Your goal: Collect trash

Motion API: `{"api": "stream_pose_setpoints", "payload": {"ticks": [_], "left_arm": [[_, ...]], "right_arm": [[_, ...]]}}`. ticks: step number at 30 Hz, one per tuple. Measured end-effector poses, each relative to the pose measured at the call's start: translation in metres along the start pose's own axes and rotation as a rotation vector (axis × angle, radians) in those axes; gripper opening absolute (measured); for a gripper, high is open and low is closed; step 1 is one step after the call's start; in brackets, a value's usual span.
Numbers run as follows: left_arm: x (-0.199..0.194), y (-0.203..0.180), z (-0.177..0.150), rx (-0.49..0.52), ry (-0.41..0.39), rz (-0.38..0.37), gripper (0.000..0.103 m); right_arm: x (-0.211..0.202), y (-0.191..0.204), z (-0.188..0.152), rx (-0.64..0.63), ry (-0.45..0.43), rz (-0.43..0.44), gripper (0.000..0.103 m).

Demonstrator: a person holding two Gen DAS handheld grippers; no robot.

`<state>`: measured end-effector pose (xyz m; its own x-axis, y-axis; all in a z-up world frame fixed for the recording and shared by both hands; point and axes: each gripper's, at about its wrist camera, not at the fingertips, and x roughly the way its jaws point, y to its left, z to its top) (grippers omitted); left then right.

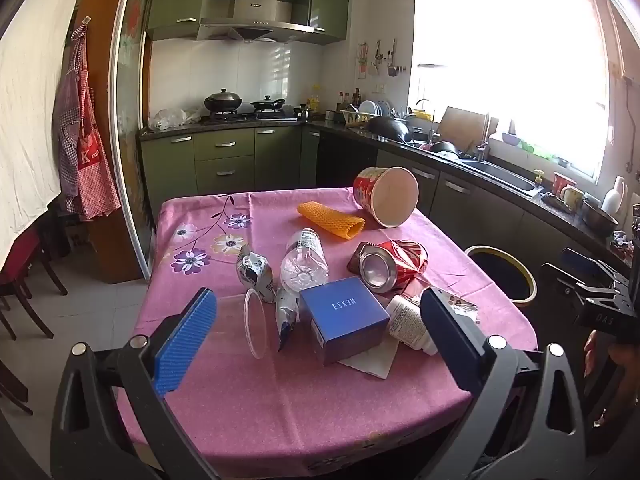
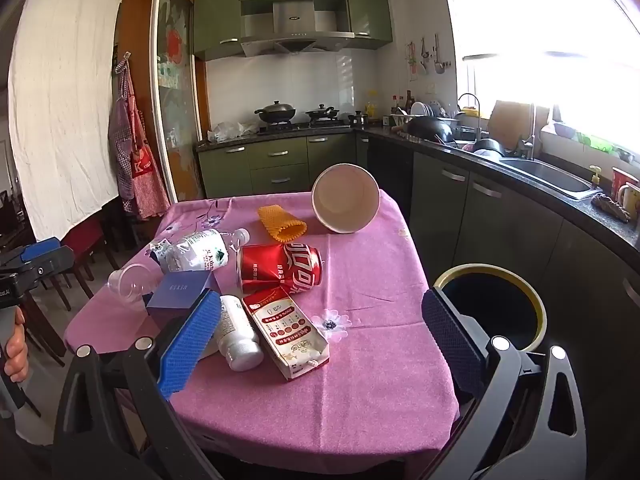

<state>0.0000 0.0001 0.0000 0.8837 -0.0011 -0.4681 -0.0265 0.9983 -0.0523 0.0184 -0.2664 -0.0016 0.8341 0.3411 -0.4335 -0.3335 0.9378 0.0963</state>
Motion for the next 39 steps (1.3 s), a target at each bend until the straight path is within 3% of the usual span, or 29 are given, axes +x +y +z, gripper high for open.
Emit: {"api": "stream_pose_setpoints", "payload": {"ticks": [39], "left_arm": [[0.002, -0.007, -0.004, 0.010, 0.009, -0.018, 0.096]], "right_arm": [[0.010, 0.003, -0.002, 0.000, 0.032, 0.012, 0.099]]}}
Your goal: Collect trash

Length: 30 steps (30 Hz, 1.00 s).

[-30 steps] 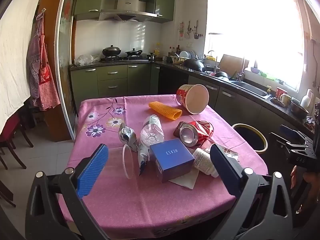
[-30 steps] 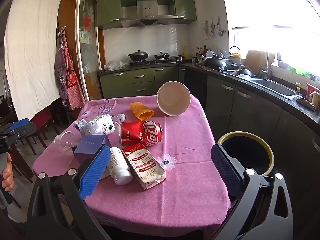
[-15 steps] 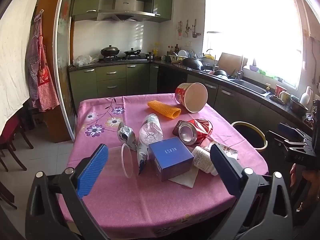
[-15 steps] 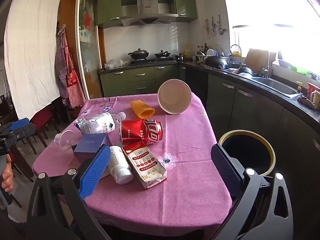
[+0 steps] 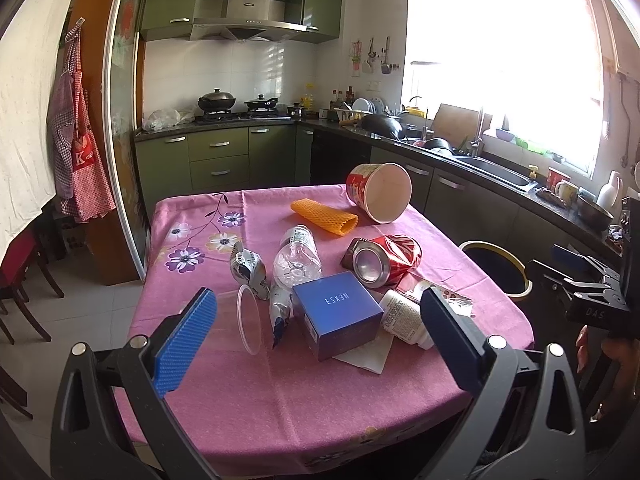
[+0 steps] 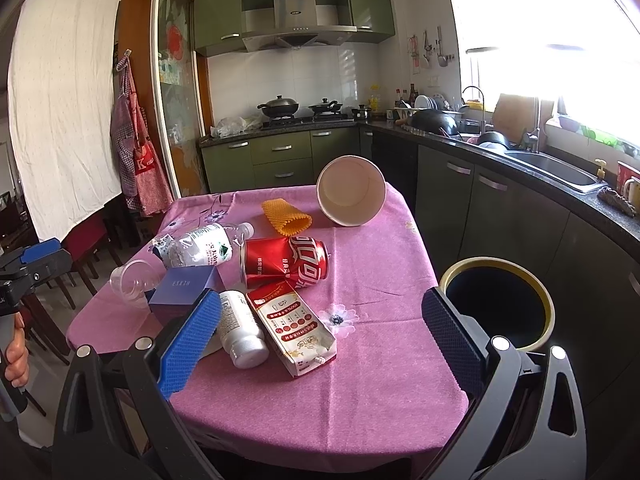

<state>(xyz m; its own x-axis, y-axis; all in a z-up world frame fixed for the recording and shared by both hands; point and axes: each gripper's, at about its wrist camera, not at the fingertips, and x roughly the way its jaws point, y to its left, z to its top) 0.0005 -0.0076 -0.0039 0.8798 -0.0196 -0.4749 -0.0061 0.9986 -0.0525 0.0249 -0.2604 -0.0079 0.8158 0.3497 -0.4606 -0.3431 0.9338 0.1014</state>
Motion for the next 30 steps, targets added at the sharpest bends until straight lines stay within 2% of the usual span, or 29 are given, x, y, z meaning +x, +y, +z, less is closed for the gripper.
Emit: {"api": "stream_pose_setpoints", "payload": {"ticks": [30], "left_arm": [[-0.0049, -0.0053, 0.0025, -0.003, -0.007, -0.014, 0.096]], "right_arm": [[0.0003, -0.0003, -0.0003, 0.006, -0.001, 0.004, 0.099]]}}
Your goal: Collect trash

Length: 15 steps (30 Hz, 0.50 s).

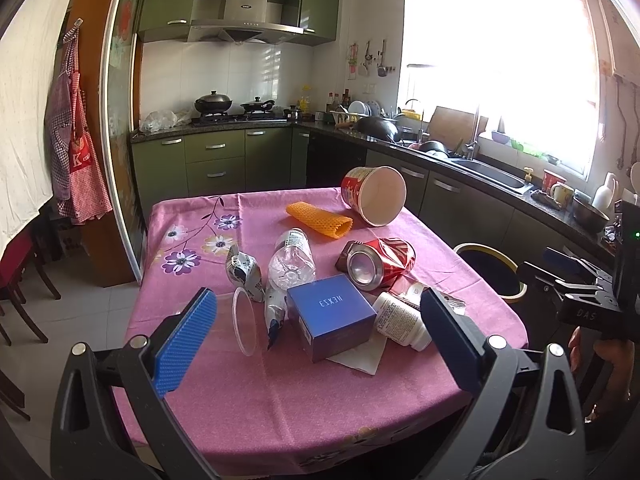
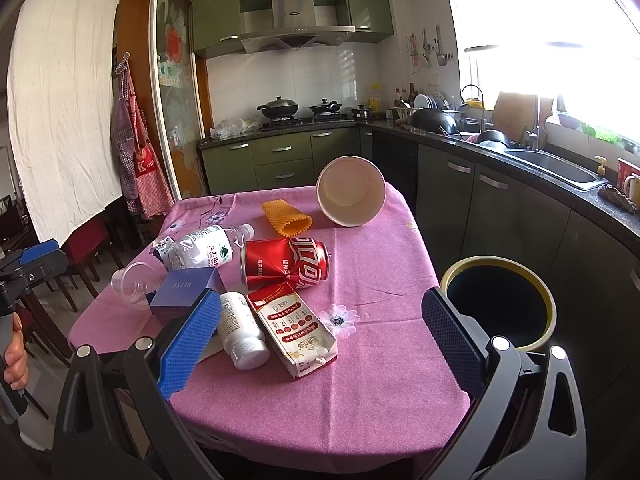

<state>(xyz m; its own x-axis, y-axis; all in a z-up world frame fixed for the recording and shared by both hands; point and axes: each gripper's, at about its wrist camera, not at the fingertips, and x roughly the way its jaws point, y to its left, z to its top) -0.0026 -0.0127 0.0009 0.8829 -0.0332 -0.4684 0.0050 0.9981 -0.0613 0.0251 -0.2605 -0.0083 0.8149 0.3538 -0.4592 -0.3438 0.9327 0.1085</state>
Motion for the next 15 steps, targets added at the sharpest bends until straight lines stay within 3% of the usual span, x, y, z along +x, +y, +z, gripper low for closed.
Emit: {"api": "stream_pose_setpoints", "payload": {"ticks": [15], "left_arm": [[-0.0012, 0.0001, -0.0005, 0.000, 0.001, -0.007, 0.096]], "right_arm": [[0.0003, 0.0000, -0.0001, -0.001, 0.002, -0.001, 0.099]]}}
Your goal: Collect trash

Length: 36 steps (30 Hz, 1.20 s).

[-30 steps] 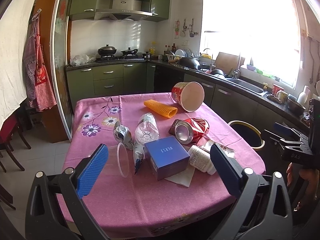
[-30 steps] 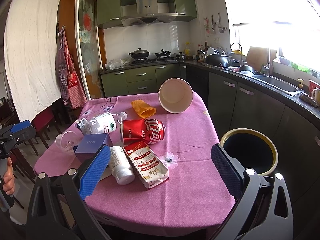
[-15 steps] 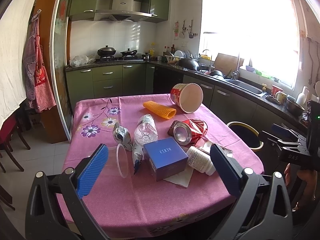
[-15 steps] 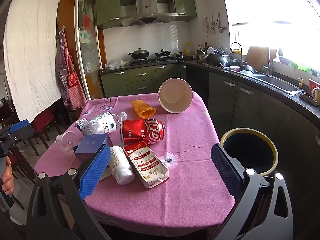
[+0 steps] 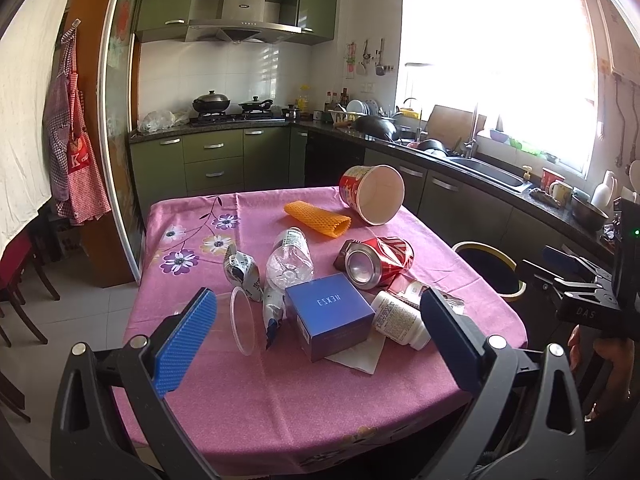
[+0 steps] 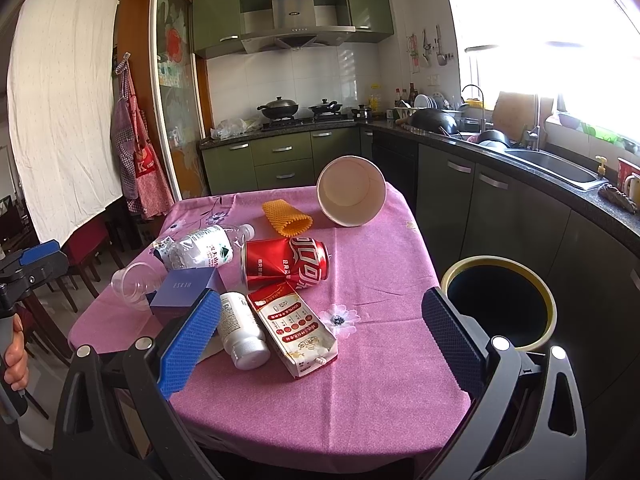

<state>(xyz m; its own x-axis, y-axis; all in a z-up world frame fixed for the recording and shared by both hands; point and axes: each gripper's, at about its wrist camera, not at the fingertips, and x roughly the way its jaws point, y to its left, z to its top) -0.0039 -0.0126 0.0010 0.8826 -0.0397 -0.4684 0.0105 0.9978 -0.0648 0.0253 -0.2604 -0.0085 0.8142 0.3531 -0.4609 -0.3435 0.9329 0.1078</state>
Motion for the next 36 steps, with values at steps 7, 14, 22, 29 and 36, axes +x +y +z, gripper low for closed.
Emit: {"api": "stream_pose_setpoints", "payload": {"ticks": [7, 14, 22, 29, 36], "left_arm": [[-0.001, -0.001, 0.000, 0.007, 0.005, -0.003, 0.096], [-0.001, -0.002, 0.000, 0.009, 0.010, -0.006, 0.096], [0.000, -0.002, 0.002, 0.008, 0.010, -0.008, 0.096], [0.014, 0.007, 0.007, -0.004, 0.021, -0.019, 0.096], [0.033, 0.022, 0.012, -0.033, 0.035, -0.021, 0.096]], "right_arm": [[0.000, -0.001, 0.000, 0.003, 0.002, 0.004, 0.099], [0.001, 0.000, 0.000, 0.002, 0.006, 0.006, 0.099], [0.005, -0.001, -0.001, -0.003, -0.006, 0.017, 0.099], [0.020, -0.002, 0.023, -0.135, -0.123, -0.032, 0.099], [0.102, -0.038, 0.071, -0.139, -0.083, 0.023, 0.099]]}}
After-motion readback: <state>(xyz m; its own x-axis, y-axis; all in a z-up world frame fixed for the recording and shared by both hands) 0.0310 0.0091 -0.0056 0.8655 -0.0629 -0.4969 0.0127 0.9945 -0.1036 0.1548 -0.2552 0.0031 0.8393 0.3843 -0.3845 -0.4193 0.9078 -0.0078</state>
